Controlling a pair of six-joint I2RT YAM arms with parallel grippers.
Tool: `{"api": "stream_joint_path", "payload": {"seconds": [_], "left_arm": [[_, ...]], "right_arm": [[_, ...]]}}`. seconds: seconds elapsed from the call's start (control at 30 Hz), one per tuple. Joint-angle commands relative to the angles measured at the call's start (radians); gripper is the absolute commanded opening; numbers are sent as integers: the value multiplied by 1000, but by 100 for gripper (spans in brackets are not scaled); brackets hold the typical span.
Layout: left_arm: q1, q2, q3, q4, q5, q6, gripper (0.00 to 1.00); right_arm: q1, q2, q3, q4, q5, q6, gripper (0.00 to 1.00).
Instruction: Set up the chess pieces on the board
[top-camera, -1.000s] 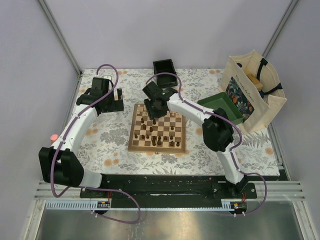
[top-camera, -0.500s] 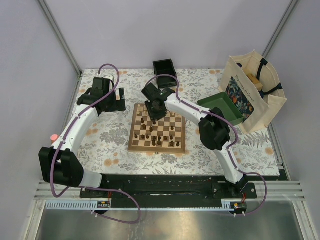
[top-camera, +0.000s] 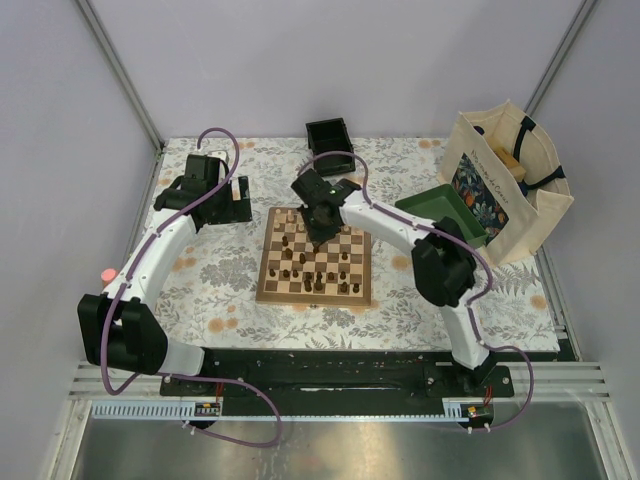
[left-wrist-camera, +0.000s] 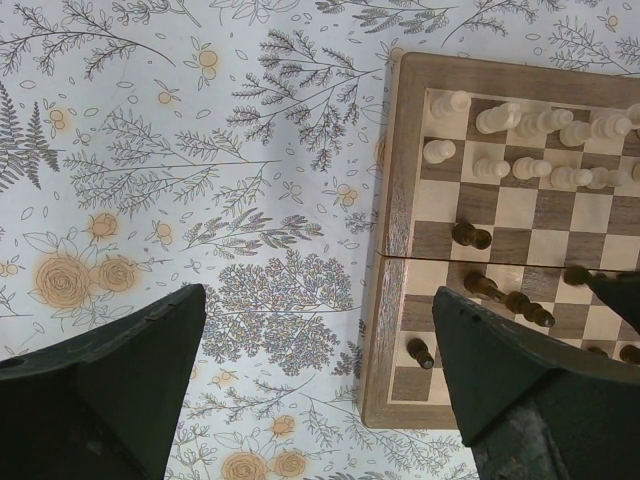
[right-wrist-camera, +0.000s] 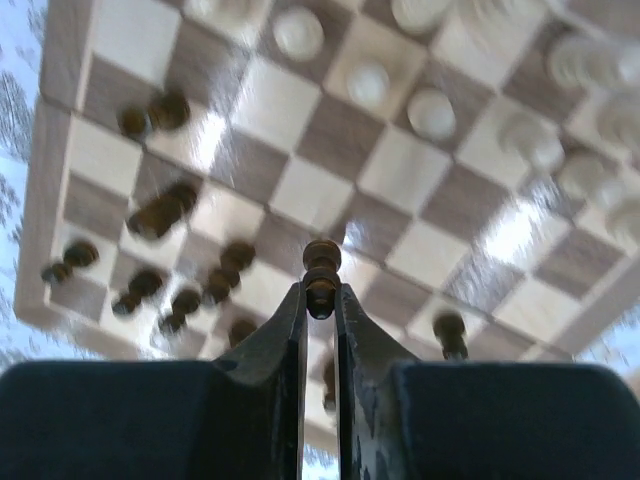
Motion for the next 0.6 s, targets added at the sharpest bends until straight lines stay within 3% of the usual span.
{"api": "stream_joint_path", "payload": {"seconds": [0.0,0.27,0.57], "left_arm": [[2,-17,-2,36,18,0,99],[0,-14,-2,36,30,-1,99],[2,-9,-1,34,41,-3,99]], "right_arm": [[-3,-277,-155,70,10,17,11],[7,-496,-422,94,-27,68,12],[66,-490,-516,90,-62,71,11]]}}
